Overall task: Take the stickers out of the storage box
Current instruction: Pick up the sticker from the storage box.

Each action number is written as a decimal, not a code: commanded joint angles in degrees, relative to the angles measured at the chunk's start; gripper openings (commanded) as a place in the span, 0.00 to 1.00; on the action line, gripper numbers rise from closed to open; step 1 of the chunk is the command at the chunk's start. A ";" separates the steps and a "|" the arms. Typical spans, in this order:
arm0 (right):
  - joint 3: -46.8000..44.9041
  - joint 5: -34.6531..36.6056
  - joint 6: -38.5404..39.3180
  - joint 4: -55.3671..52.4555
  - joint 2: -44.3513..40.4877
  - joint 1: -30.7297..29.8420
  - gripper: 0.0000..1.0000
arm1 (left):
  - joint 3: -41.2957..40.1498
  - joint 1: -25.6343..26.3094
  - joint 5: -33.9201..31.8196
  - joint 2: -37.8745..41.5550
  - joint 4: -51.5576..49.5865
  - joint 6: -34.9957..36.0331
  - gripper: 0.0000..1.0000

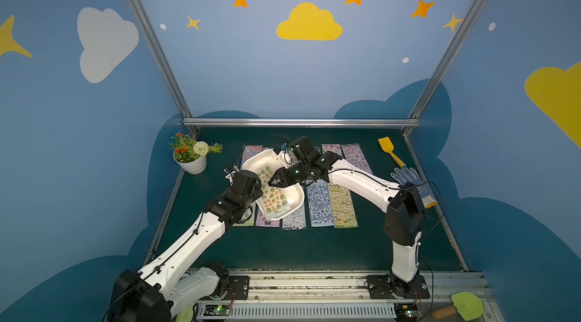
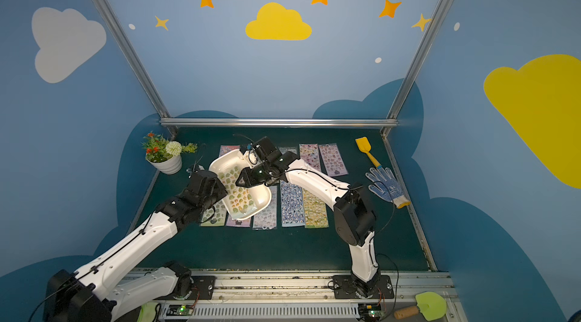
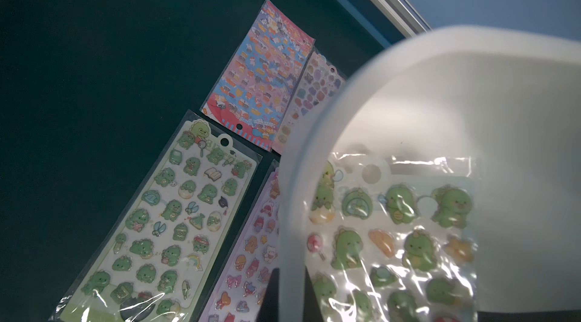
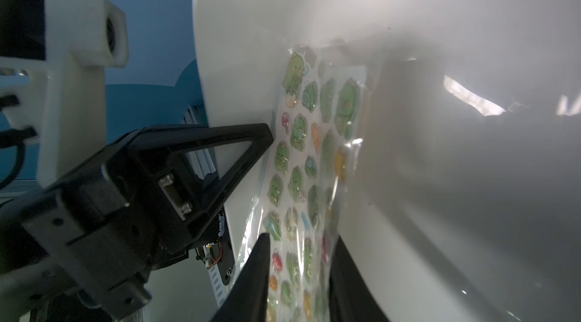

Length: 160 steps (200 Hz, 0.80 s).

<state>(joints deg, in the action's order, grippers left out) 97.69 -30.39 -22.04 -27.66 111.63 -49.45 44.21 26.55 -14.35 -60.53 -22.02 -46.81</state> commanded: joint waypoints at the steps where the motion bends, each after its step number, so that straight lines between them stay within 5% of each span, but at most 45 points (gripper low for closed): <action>1: -0.66 -1.49 0.25 -0.64 -1.94 -0.47 0.24 | 0.35 -0.07 0.72 0.83 4.01 -0.74 0.04; 69: -1.88 -0.70 -0.35 -0.82 -4.02 0.49 0.07 | -0.88 -0.01 0.85 1.27 3.76 -1.64 0.04; 160: -4.43 1.47 -0.48 -2.76 -10.55 2.25 0.01 | 0.03 0.00 0.97 3.21 0.57 -0.08 0.04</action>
<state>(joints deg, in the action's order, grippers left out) 93.76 -29.69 -22.52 -28.62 104.79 -47.92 43.46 26.48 -13.10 -59.05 -20.82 -47.53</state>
